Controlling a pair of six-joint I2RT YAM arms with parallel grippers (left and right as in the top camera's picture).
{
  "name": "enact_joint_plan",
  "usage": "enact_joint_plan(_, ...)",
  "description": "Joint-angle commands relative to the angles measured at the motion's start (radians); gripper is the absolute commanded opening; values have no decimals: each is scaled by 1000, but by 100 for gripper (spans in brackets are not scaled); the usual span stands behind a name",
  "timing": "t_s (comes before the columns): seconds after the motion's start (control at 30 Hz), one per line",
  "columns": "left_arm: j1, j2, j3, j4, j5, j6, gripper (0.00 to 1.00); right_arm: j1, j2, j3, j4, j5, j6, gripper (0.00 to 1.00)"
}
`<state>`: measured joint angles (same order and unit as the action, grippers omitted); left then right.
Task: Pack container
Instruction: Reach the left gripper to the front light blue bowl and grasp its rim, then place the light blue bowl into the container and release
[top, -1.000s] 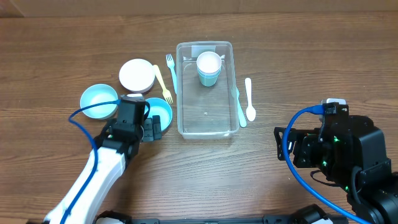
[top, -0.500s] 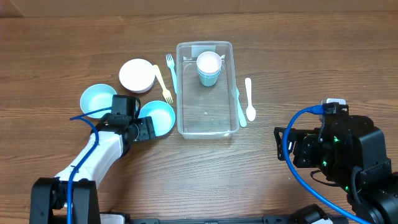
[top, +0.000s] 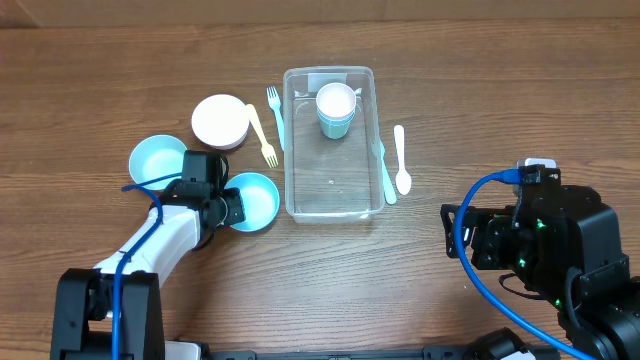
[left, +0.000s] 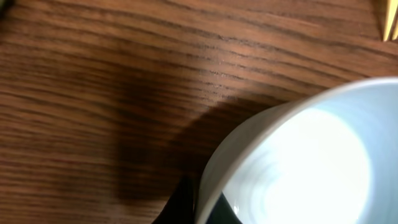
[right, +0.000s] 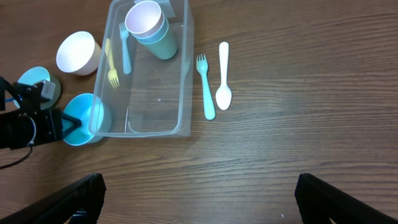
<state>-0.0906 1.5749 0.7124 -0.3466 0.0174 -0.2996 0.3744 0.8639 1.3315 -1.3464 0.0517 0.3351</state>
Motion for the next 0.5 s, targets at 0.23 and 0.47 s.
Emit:
enact_joint_plan(0.23, -8, -106, 364, -312, -6, 28, 4, -2, -5, 0, 5, 2, -10, 100)
enact_joint_plan(0.47, -87, -303, 412, -272, -5, 30, 4, -2, -5, 0, 5, 2, -10, 100)
